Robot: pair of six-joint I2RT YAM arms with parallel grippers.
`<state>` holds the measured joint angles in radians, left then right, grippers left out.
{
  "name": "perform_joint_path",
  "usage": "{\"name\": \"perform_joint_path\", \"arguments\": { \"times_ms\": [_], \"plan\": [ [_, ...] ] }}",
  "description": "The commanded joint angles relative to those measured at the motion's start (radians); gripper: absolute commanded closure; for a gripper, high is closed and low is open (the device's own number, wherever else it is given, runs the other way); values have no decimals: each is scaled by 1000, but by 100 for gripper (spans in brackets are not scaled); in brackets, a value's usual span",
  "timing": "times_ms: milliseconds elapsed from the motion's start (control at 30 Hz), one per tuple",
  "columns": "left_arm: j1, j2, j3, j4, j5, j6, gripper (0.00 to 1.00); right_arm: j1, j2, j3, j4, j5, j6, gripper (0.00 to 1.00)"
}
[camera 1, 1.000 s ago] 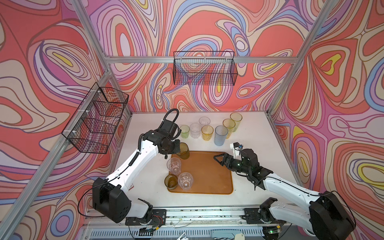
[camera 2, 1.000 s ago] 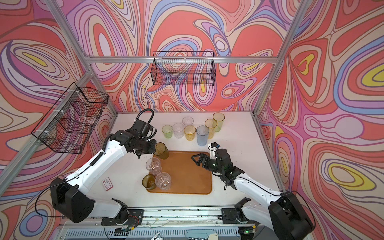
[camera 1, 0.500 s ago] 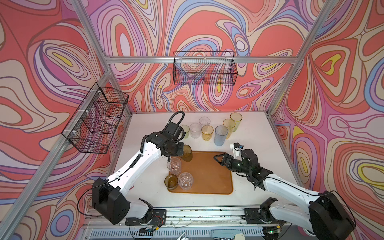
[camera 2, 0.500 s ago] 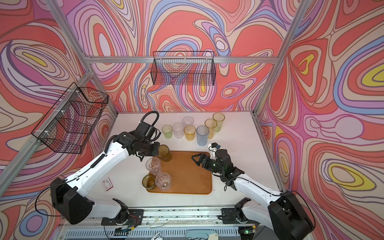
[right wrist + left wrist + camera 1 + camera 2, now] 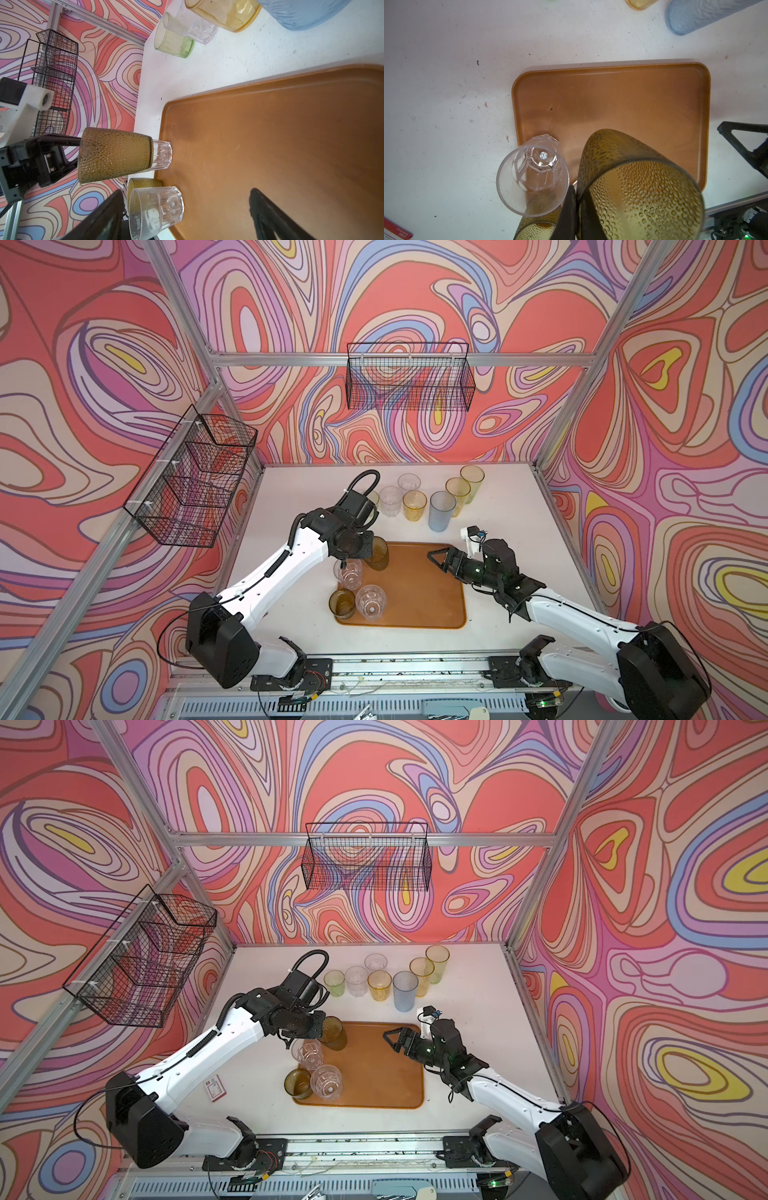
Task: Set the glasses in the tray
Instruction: 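Carry the olive glass over the tray beside the clear glasses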
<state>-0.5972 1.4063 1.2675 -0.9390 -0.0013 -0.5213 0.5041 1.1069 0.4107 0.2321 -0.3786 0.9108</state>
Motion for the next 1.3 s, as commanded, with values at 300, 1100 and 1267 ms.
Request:
{"name": "perform_joint_path", "arguments": {
  "times_ms": [300, 1100, 1267],
  "plan": [
    [-49, 34, -39, -8, -48, -38, 100, -4, -5, -15, 12, 6, 0, 3],
    [-93, 53, -109, 26, -89, -68, 100, -5, 13, -15, 15, 7, 5, 3],
    [-99, 53, -120, 34, -94, -72, 100, -5, 19, -12, 17, 5, 6, 3]
  ]
}}
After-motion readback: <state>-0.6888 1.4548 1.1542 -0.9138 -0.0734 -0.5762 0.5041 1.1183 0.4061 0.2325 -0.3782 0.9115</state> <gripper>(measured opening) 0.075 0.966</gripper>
